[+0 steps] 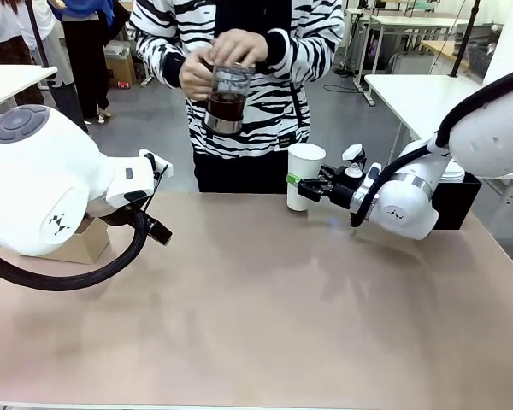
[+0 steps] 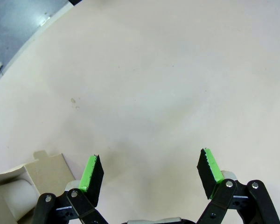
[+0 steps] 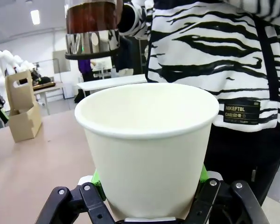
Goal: Pour a drink into a cup and package it in a carrier.
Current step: Pick up the 600 ml Paper Cup and place it in the middle top area of the table, then when a person places the Paper Cup Lid on the 600 ml Paper Cup , lift the 600 ml Paper Cup.
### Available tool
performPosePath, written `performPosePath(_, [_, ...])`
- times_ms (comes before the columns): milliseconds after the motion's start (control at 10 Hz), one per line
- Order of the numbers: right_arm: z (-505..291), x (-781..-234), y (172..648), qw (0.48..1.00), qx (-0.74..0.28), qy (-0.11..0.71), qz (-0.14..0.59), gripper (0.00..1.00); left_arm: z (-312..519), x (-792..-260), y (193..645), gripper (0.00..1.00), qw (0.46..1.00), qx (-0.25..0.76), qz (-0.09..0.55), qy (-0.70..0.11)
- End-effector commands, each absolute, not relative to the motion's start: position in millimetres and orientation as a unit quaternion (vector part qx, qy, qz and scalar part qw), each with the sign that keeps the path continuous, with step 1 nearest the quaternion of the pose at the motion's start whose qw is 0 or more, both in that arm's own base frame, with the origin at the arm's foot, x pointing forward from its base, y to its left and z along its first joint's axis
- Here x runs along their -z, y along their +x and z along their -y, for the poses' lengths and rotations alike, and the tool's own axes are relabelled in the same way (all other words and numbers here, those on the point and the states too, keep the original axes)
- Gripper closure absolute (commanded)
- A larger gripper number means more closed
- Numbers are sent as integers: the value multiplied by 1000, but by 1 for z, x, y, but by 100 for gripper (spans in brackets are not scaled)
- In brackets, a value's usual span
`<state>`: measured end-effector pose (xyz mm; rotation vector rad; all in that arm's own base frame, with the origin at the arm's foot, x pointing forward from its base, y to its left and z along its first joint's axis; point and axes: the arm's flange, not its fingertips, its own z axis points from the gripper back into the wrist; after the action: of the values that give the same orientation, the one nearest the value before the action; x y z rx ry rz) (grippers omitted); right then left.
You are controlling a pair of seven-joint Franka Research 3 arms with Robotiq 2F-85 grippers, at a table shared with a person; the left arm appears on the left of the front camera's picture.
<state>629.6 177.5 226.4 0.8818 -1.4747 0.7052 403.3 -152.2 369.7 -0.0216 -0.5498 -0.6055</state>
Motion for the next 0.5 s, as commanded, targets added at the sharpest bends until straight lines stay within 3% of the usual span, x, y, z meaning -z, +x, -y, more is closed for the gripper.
performPosePath(0, [-179, -231, 628, 600, -305, 378, 636, 20, 152, -370, 403, 0, 917, 294, 268, -12])
performPosePath(400, [-179, -231, 628, 600, -305, 378, 636, 20, 152, -370, 403, 0, 917, 294, 268, -12])
